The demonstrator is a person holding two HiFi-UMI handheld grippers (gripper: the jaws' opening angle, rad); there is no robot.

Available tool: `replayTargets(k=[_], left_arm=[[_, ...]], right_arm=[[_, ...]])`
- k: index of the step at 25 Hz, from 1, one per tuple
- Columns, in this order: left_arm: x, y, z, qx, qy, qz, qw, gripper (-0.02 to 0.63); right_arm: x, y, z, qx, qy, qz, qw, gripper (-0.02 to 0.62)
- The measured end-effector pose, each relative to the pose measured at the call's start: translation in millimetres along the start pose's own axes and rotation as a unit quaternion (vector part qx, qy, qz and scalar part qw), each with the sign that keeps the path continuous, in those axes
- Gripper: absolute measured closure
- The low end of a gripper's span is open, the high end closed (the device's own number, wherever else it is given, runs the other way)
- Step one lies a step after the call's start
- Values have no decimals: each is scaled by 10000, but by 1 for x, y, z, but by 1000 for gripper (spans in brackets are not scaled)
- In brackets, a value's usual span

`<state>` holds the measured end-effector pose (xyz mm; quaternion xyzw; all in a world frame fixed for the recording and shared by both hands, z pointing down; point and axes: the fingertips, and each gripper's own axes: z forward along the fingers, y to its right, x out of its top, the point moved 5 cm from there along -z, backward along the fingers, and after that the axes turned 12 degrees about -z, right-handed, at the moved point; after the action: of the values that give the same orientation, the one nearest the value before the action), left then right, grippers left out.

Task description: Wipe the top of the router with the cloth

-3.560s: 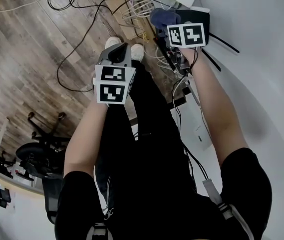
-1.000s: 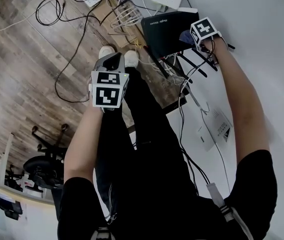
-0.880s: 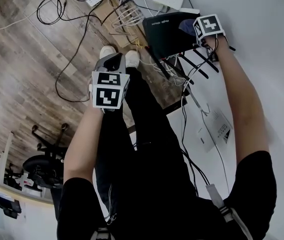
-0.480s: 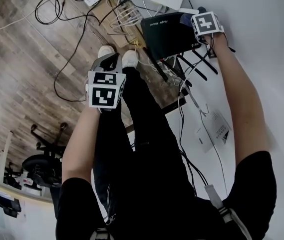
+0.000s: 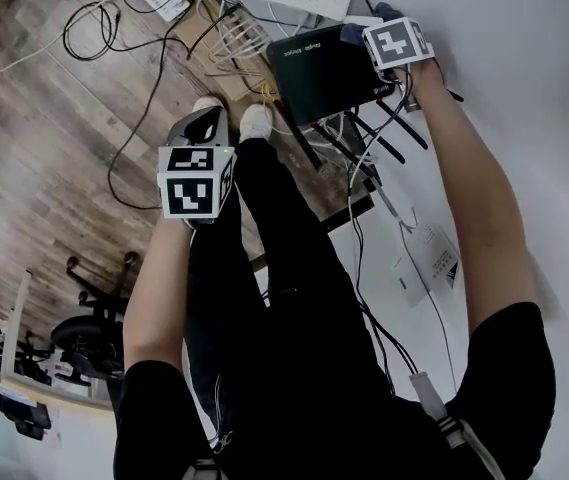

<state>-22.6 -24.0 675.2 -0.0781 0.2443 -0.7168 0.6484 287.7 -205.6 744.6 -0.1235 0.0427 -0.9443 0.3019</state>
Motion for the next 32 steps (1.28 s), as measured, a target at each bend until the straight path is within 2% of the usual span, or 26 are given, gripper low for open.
replayTargets(k=[12,25,32], left_arm=[[-11,14,9,-128,-98,46,9999,595],[-21,11,9,-203,-191,110,9996,595],[-24,6,5,-230,-177,95,9995,595]], right_arm=[[14,-25,-11,677,178,68,9975,551],[32,-64,-25,1472,647,810,9837,551],[41,-88,-35,1493,786,665,9834,551]])
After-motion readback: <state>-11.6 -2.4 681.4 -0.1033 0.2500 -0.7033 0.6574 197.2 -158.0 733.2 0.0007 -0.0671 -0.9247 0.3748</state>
